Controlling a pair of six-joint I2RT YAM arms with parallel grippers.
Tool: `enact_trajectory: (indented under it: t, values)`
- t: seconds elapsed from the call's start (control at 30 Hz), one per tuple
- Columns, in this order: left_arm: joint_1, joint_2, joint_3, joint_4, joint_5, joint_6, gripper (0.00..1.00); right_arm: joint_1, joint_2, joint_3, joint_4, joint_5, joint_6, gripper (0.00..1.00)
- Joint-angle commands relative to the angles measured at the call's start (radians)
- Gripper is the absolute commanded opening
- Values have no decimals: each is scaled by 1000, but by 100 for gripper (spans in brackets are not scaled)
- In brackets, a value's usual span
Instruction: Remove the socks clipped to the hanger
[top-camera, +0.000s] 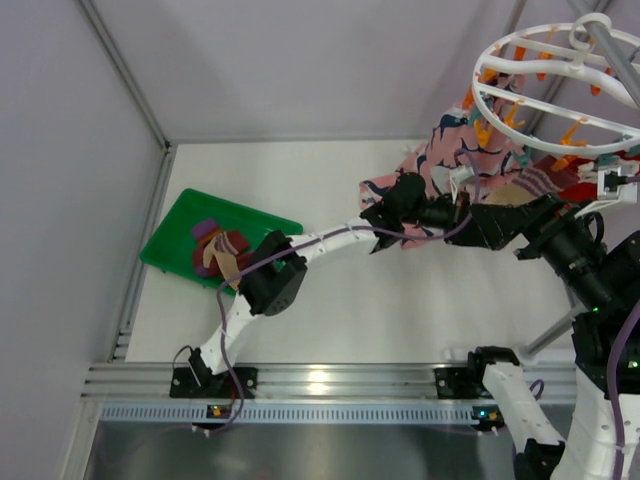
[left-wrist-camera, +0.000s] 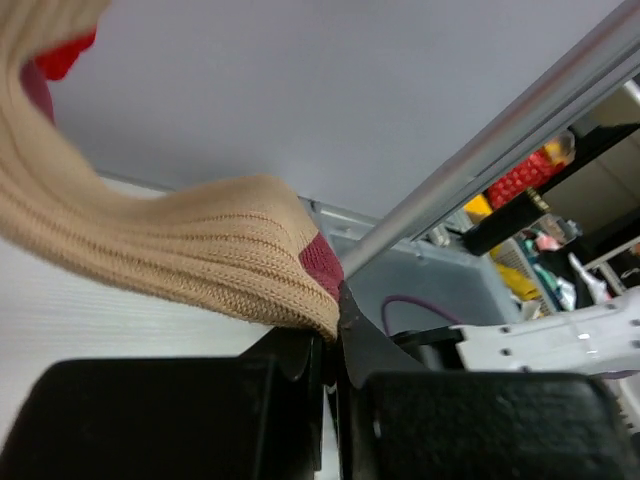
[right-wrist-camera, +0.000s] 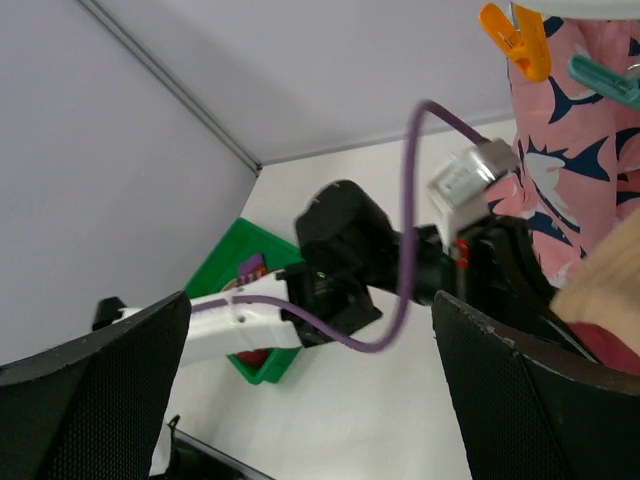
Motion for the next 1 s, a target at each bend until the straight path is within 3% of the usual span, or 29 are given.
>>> enact_trajectory:
  t: [0.0, 0.13, 0.47, 0.73, 0.97]
  values:
    - [53, -181, -111, 78, -17, -241, 0, 17, 10, -35, 65, -5, -6, 100]
    - [108, -295, -256, 80, 18, -286, 0, 18, 35, -86, 91, -20, -15, 100]
    - [177, -571, -558, 78, 49, -303, 0, 17, 70, -81, 95, 122, -90, 99]
    - [197, -683, -621, 78, 76, -328, 0, 17, 115, -55, 105, 141, -104, 100]
    - [205, -743, -664, 78, 86, -357, 0, 17, 199, 89, 44, 239, -145, 99]
